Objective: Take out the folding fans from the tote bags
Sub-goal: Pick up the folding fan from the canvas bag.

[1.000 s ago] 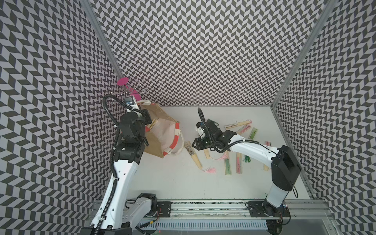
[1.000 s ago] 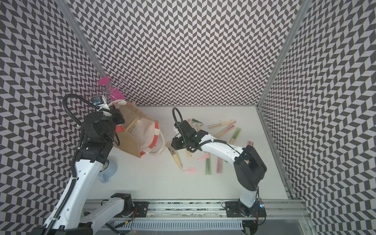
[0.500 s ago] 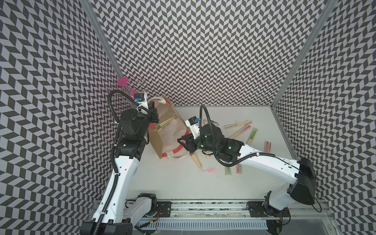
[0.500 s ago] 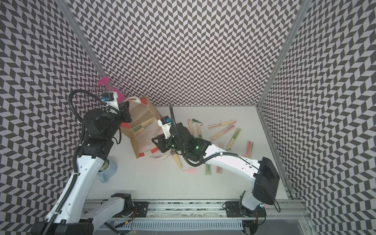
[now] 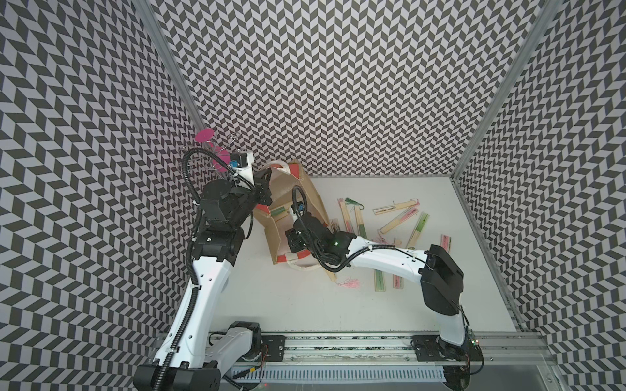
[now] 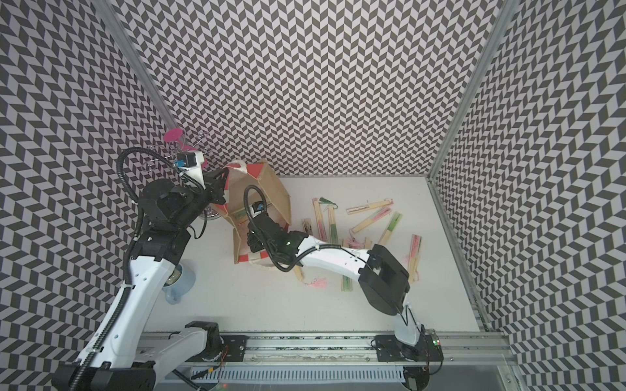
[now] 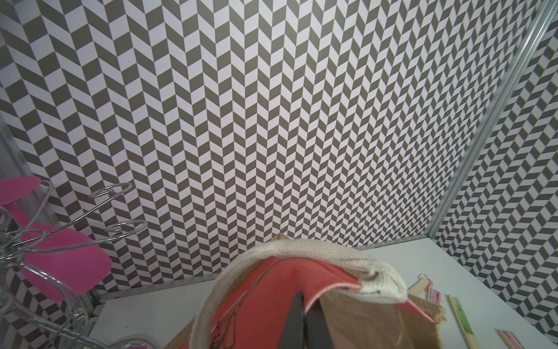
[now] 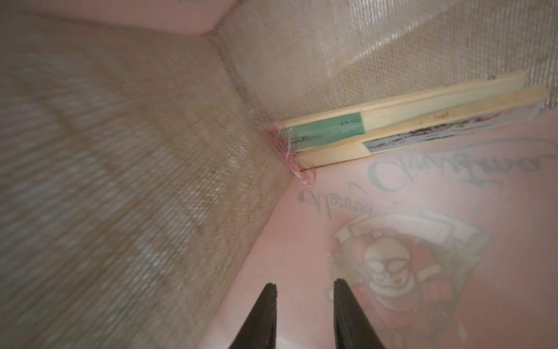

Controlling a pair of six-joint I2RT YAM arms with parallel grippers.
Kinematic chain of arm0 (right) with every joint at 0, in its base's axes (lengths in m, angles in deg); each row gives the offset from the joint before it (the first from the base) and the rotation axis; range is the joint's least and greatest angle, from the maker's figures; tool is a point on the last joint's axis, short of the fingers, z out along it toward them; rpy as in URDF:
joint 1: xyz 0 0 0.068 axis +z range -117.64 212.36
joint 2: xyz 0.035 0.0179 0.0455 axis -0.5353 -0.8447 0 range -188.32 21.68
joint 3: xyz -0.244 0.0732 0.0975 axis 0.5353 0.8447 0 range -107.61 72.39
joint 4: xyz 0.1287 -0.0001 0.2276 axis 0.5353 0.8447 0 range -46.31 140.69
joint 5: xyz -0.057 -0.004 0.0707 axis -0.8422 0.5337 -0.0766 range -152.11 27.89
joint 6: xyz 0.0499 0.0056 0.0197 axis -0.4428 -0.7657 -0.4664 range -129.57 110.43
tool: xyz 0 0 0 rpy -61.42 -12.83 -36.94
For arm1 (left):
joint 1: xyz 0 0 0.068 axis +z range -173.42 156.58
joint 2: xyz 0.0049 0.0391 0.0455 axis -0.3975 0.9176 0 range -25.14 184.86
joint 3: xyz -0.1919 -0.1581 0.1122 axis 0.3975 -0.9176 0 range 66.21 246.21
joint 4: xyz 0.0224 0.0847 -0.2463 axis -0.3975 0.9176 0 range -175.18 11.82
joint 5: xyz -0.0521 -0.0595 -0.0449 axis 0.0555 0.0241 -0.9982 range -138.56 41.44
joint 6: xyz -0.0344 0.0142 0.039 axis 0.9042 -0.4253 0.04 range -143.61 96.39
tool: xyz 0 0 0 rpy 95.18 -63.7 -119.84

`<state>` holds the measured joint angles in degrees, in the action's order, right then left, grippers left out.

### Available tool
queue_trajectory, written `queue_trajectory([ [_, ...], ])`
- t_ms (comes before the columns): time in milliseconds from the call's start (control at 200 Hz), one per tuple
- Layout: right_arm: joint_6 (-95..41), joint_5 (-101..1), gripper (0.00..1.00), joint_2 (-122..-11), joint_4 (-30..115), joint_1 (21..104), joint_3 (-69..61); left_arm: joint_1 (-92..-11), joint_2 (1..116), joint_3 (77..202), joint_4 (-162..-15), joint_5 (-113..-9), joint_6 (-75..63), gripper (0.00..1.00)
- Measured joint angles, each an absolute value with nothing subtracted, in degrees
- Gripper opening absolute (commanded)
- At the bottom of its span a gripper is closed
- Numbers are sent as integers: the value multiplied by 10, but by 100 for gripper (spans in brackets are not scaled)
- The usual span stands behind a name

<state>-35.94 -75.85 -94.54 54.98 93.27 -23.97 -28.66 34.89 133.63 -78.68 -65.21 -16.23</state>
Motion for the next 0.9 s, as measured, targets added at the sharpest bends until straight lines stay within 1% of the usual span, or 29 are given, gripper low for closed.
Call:
queue_trajectory([
  [115, -384, -761, 42, -984, 555, 925, -284, -287, 331, 1336, -794, -675, -156, 0],
  [245, -424, -740, 43, -996, 541, 905, -285, -287, 294, 1321, -808, -699, -154, 0],
  [381, -468, -694, 46, -995, 475, 868, -253, -287, 232, 1264, -833, -725, -159, 0],
  [556, -497, -665, 53, -979, 410, 838, -185, -287, 159, 1181, -844, -757, -179, 0],
  [666, -508, -665, 53, -951, 393, 831, -145, -287, 113, 1131, -860, -777, -187, 0],
  [826, -520, -683, 48, -909, 374, 831, -101, -287, 49, 1080, -900, -806, -190, 0],
  [901, -526, -697, 48, -891, 366, 830, -84, -287, 23, 1064, -917, -817, -190, 0],
])
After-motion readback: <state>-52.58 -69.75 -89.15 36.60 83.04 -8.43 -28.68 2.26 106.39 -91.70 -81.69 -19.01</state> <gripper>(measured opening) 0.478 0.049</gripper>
